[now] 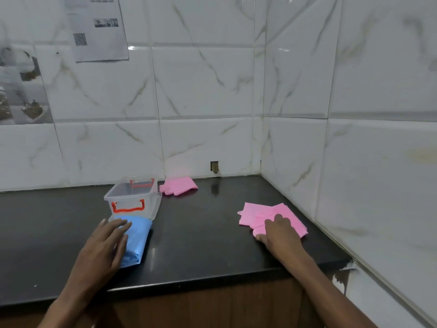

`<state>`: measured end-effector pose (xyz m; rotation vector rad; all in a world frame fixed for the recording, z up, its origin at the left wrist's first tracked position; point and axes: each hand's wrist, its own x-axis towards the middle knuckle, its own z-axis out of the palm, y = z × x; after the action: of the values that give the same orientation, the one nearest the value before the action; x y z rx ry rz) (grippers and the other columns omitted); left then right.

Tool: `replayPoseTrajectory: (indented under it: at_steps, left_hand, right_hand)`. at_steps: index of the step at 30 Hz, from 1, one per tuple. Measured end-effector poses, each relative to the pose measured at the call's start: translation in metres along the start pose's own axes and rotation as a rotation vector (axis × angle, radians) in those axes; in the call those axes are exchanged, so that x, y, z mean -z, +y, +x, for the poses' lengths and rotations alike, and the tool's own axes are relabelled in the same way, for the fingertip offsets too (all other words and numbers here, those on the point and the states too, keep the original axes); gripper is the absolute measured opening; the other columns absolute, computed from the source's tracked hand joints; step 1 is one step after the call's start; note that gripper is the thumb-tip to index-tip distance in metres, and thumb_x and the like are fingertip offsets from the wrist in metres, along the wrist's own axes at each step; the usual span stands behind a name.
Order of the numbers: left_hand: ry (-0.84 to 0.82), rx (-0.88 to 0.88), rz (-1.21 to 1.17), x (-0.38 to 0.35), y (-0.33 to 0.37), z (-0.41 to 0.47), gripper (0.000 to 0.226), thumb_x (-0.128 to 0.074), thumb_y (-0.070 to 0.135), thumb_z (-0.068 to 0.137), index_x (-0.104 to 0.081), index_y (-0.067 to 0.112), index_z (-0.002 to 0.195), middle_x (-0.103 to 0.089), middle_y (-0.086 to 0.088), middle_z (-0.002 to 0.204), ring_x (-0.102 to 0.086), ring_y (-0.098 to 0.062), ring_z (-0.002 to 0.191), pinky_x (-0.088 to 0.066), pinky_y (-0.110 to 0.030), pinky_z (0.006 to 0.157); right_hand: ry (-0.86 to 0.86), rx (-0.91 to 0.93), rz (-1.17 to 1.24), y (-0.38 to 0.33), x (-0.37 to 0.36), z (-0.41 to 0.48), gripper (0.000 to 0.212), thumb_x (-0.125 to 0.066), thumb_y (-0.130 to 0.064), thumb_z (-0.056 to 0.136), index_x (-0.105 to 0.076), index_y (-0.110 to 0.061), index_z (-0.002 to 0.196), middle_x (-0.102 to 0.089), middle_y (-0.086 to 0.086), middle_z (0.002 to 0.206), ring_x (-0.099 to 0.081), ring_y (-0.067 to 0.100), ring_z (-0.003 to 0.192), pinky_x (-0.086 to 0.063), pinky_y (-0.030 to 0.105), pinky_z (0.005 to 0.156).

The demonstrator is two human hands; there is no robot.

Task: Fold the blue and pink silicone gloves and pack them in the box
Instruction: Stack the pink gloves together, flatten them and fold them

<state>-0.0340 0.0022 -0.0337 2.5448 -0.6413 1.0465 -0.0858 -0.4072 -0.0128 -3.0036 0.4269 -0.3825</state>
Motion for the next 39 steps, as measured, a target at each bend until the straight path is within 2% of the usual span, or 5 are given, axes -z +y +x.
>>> replayPoseTrajectory:
  at_steps: [8,20,30,35,39]
  left_hand:
    - [-0.069,-0.088,-0.363,0.004,0.07,-0.005,0.041,-0.045,0.042,0.094,-0.063,0.025,0.126,-0.054,0.016,0.132,-0.052,-0.002,0.124,-0.044,-0.025,0.102]
    - [-0.365,0.3,-1.049,0.003,0.199,0.122,0.071,-0.075,0.067,0.064,-0.057,0.034,0.124,-0.067,0.01,0.123,-0.064,-0.011,0.111,-0.05,-0.043,0.1]
    - [-0.054,0.487,-1.516,-0.003,0.175,0.161,0.021,-0.06,0.012,0.092,-0.068,0.027,0.105,-0.074,-0.004,0.108,-0.068,-0.025,0.105,-0.056,-0.044,0.09]
    - [-0.066,0.532,-1.974,-0.004,0.155,0.157,0.031,-0.054,-0.01,0.081,-0.064,0.001,0.107,-0.07,-0.017,0.099,-0.07,-0.028,0.091,-0.058,-0.041,0.084]
    - [-0.029,0.683,-2.092,-0.008,0.158,0.157,0.026,-0.05,0.005,0.082,-0.07,0.005,0.098,-0.07,-0.014,0.099,-0.069,-0.028,0.095,-0.055,-0.048,0.092]
  right_hand:
    - [0.107,-0.075,0.293,-0.018,0.082,0.023,0.028,-0.056,-0.015,0.084,-0.049,-0.015,0.056,-0.063,0.011,0.068,-0.063,0.032,0.076,-0.044,0.03,0.064]
    - [0.098,0.223,1.434,-0.087,0.182,0.04,0.023,-0.055,-0.005,0.094,-0.061,0.011,0.079,-0.059,0.02,0.067,-0.068,0.02,0.051,-0.059,0.027,0.055]
    - [0.199,0.25,1.362,-0.072,0.146,0.038,0.011,-0.067,-0.02,0.086,-0.07,-0.014,0.095,-0.072,0.005,0.091,-0.071,0.018,0.086,-0.059,0.035,0.081]
    - [-0.057,0.24,1.072,-0.043,0.099,0.037,0.093,-0.083,-0.046,0.063,-0.039,-0.025,0.142,-0.051,-0.008,0.125,-0.051,0.013,0.119,-0.043,0.039,0.104]
    - [0.033,0.446,1.099,-0.059,0.083,0.02,0.03,-0.076,-0.022,0.072,-0.068,-0.03,0.1,-0.072,-0.005,0.088,-0.068,0.018,0.086,-0.058,0.039,0.084]
